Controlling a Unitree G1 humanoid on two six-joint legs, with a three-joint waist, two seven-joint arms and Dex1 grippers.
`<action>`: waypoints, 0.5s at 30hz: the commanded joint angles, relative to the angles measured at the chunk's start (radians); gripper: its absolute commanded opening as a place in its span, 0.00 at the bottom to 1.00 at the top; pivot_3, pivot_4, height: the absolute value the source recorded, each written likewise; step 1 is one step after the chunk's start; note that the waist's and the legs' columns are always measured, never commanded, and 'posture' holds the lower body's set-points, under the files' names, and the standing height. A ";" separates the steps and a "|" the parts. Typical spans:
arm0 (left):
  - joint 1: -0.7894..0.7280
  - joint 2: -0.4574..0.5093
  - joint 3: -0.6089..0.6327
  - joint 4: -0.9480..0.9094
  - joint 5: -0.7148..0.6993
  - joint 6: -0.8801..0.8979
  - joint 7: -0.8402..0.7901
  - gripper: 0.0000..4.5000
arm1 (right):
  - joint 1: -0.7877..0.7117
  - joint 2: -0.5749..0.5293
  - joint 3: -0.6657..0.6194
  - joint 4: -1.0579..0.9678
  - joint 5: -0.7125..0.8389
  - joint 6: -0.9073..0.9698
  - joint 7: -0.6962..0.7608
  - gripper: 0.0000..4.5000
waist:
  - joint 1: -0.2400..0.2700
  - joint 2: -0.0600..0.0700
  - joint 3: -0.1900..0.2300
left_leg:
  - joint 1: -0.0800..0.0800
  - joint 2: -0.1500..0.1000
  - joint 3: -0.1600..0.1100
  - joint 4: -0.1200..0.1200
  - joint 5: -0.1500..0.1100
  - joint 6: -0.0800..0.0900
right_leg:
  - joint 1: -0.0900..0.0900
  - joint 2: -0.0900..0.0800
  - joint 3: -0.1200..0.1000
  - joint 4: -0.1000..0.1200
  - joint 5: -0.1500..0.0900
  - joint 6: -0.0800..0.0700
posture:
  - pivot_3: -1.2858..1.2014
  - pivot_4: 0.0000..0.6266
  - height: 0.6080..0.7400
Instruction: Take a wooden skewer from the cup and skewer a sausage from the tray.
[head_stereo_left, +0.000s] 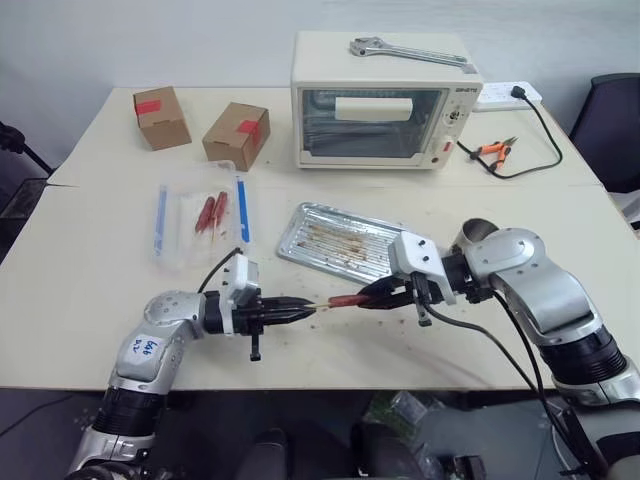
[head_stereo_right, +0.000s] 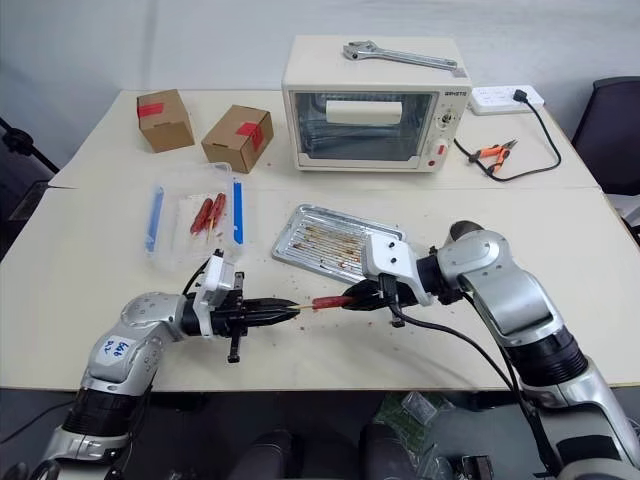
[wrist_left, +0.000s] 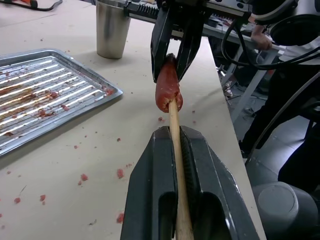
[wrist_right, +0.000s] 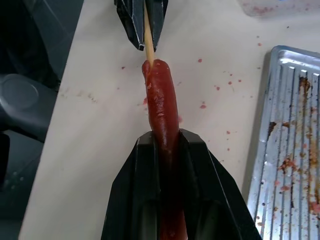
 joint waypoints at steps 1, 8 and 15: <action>0.030 0.015 0.024 -0.055 -0.016 -0.023 0.014 0.00 | 0.047 -0.027 -0.062 -0.087 0.107 -0.035 0.061 0.33 | 0.000 0.000 0.000 | 0.000 0.000 0.000 0.000 0.000 0.000 | 0.000 0.000 0.000 0.000 0.000 0.000 | 0.52 0.24 1.00; 0.184 0.084 0.202 -0.122 -0.085 -0.038 0.047 0.00 | 0.208 -0.128 -0.250 -0.155 0.195 -0.073 0.031 0.85 | -0.002 0.000 0.000 | 0.000 0.000 0.000 0.000 0.000 0.000 | 0.000 0.000 0.000 -0.001 0.000 0.000 | 0.52 0.24 1.00; 0.318 -0.057 0.473 -0.283 -0.225 -0.024 0.383 0.00 | 0.470 0.094 -0.532 -0.230 0.393 -0.162 -0.175 0.99 | 0.015 -0.002 0.000 | 0.002 0.001 -0.001 -0.002 -0.001 0.001 | 0.004 0.000 0.000 -0.005 0.000 0.000 | 0.52 0.24 1.00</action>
